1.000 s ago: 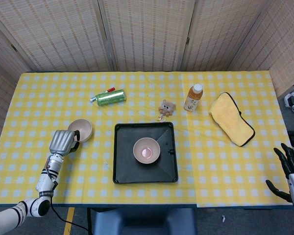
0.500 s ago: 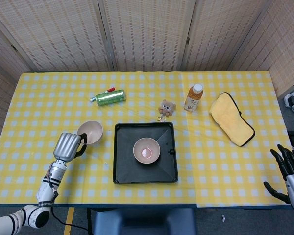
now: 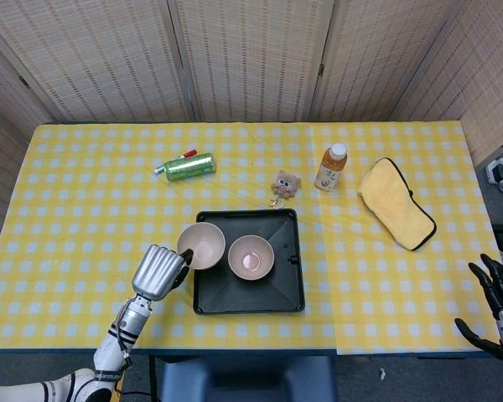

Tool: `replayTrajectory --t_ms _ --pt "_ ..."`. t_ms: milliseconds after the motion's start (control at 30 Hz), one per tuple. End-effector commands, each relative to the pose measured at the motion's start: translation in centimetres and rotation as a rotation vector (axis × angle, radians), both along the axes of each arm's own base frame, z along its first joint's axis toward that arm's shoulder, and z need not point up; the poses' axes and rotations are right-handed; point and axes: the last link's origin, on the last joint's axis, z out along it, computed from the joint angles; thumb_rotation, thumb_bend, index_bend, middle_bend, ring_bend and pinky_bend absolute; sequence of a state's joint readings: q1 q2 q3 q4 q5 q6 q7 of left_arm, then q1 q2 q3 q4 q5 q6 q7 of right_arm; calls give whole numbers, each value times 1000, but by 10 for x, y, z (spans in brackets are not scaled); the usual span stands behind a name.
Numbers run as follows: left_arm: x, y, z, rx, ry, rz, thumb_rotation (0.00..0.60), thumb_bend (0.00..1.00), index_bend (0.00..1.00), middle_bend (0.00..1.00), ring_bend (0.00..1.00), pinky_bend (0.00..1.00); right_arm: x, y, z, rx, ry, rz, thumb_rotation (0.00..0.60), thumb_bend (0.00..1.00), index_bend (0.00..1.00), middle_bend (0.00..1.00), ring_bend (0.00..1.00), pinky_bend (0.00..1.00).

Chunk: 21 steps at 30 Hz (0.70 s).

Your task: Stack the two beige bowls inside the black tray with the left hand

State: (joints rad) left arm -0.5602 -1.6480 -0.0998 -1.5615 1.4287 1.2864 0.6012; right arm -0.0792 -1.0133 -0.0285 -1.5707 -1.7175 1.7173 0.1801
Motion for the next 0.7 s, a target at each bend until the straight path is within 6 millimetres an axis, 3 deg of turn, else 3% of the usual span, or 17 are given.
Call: replayTrajectory --t_ms 33,700 --pt "20 -5 -12 -3 -19 -32 600 448 616 1000 1000 1000 -2 2 3 -1 -8 -2 600 281 0 0 0 0" --pt "70 8 -63 -10 -89 -62 600 464 617 1000 1000 1000 -18 20 35 -128 -89 -44 600 280 0 0 0 0"
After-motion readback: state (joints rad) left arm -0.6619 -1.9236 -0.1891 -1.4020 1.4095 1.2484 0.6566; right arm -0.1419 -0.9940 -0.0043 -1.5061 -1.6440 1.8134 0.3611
